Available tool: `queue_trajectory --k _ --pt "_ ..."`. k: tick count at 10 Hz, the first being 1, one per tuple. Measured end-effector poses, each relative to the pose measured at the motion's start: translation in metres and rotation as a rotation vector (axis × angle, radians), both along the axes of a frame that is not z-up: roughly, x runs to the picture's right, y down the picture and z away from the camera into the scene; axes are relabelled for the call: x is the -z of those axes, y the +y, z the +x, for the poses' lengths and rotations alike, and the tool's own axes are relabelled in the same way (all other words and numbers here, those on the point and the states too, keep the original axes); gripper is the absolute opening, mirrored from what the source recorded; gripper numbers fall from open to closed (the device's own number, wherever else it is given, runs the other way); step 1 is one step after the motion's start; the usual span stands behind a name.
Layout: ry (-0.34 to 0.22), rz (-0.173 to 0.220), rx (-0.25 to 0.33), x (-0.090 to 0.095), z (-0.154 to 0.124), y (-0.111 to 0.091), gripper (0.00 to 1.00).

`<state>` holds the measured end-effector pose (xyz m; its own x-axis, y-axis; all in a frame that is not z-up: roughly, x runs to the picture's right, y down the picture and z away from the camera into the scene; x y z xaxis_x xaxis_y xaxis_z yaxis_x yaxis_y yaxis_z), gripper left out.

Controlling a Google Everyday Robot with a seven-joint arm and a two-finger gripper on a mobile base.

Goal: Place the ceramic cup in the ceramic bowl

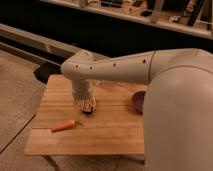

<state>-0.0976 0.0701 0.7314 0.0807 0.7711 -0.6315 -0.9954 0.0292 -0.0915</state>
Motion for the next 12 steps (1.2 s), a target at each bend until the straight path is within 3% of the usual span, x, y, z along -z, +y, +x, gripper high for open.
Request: queue_trajectory --k 2,6,12 --pt "0.002 0.044 -0.040 -0.032 0.027 -0.049 0.65" --pt "0.055 0.065 -0.129 -0.063 0.089 -0.118 0.65" --pt "0.169 0.078 -0.212 -0.095 0.148 -0.186 0.65"
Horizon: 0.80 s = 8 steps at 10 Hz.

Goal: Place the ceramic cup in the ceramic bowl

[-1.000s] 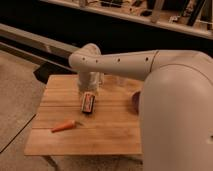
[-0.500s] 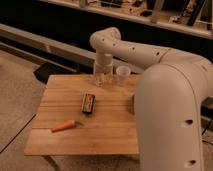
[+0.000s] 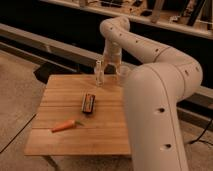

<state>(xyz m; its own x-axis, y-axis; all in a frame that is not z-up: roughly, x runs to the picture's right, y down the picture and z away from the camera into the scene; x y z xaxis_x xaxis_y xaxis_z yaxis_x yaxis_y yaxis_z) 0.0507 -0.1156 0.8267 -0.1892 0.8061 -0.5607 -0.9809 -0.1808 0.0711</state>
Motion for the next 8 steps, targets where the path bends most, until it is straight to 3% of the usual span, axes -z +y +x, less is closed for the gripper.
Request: queue_trajectory --k 2,4,8 --pt "0.025 0.006 -0.038 -0.014 0.017 -0.019 0.65" --pt "0.037 -0.002 -0.051 -0.027 0.025 -0.024 0.65" --pt "0.042 -0.041 -0.059 -0.058 0.037 -0.013 0.65"
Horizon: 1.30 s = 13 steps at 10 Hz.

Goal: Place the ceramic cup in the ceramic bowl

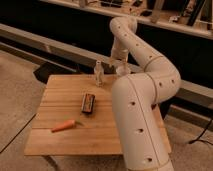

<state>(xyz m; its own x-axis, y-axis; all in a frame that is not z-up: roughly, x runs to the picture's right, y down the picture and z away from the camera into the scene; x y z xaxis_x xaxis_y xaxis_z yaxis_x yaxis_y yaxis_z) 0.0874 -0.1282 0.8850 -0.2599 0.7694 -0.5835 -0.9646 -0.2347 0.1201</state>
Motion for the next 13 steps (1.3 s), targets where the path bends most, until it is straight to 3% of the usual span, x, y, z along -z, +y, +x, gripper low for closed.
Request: queue_trajectory --k 3,8,13 --pt "-0.023 0.005 0.031 -0.021 -0.010 0.003 0.65" --pt "-0.045 0.051 0.137 -0.050 -0.014 -0.001 0.65" --pt "-0.055 0.046 0.166 -0.071 -0.013 0.012 0.65"
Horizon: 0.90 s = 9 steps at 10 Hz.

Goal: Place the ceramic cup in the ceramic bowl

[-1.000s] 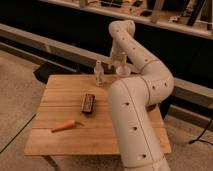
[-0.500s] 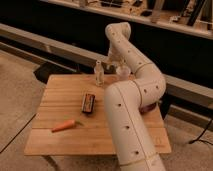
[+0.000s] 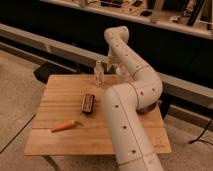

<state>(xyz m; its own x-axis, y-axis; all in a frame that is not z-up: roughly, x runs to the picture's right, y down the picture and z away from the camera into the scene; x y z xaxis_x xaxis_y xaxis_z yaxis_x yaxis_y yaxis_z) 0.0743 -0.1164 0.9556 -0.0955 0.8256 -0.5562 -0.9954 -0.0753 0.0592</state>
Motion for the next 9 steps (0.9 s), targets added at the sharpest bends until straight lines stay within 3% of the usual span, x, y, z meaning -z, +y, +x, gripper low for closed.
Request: queue_trajectory --k 6,9 --pt "-0.011 -0.020 0.028 -0.018 -0.002 0.017 0.65" --pt "0.010 -0.003 0.072 -0.024 0.002 0.014 0.65"
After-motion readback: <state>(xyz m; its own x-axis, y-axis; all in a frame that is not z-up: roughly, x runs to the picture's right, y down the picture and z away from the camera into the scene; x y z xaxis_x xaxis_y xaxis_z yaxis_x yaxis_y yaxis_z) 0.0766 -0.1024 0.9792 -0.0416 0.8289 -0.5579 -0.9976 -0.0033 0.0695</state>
